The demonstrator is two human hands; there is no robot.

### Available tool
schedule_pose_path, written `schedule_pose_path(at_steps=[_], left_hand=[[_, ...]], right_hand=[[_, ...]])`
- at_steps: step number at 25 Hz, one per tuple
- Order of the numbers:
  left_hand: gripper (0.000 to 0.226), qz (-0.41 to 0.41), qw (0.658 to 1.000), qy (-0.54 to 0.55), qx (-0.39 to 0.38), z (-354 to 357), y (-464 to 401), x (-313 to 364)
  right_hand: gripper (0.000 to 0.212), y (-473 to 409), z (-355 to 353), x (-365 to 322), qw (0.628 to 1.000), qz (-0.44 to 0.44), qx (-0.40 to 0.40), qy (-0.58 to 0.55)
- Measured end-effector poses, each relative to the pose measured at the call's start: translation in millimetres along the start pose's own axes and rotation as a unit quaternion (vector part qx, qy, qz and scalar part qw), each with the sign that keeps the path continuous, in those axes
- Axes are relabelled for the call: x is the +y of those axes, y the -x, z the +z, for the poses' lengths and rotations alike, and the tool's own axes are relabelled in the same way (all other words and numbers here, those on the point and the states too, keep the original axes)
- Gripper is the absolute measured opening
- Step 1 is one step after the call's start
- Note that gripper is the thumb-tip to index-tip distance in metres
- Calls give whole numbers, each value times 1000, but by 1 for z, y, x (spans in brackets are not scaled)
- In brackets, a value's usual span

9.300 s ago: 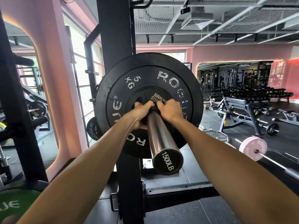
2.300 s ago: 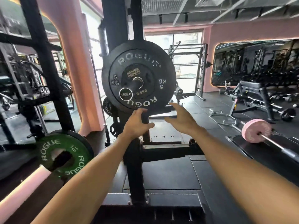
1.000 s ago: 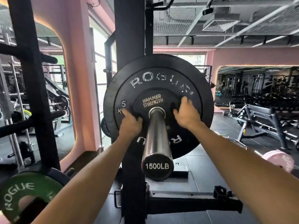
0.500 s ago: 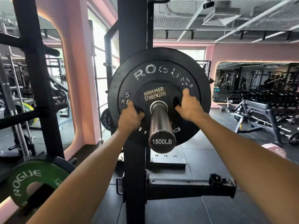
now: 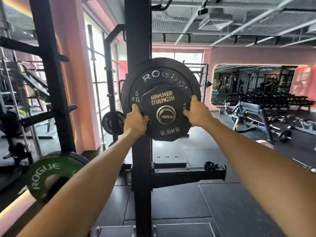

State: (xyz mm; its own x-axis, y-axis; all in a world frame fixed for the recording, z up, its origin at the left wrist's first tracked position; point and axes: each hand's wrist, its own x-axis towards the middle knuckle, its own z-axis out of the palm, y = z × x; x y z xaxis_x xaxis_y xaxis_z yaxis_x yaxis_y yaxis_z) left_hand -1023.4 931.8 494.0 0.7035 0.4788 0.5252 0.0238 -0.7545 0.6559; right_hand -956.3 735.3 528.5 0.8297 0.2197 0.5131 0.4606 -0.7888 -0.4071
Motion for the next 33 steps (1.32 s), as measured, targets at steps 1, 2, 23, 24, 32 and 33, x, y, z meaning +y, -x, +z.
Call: schedule_pose_path(at_steps=[1,2,23,24,32,33], left_hand=[[29,9,1000,-9,3,-8,11,4],[29,17,1000,-14,4,-14,22,9],[22,4,993,-74,94,-317,95,-118],[24,10,993,-77,92,-340,93,-138],[29,19,990,-99,94,-470,52,-258],[29,19,990,-99,101,-479,42,-270]], right_hand=[[34,13,-7,-2,1000,-1,1,0],[33,25,-13,-4,1000,-1,2,-2],[26,142,9,-290,990,-126,-37,-56],[26,149,21,-317,989,-128,-35,-59],[34,159,84,-482,988,-146,-32,-49],[33,155,91,-497,987,-151,-29,-48]])
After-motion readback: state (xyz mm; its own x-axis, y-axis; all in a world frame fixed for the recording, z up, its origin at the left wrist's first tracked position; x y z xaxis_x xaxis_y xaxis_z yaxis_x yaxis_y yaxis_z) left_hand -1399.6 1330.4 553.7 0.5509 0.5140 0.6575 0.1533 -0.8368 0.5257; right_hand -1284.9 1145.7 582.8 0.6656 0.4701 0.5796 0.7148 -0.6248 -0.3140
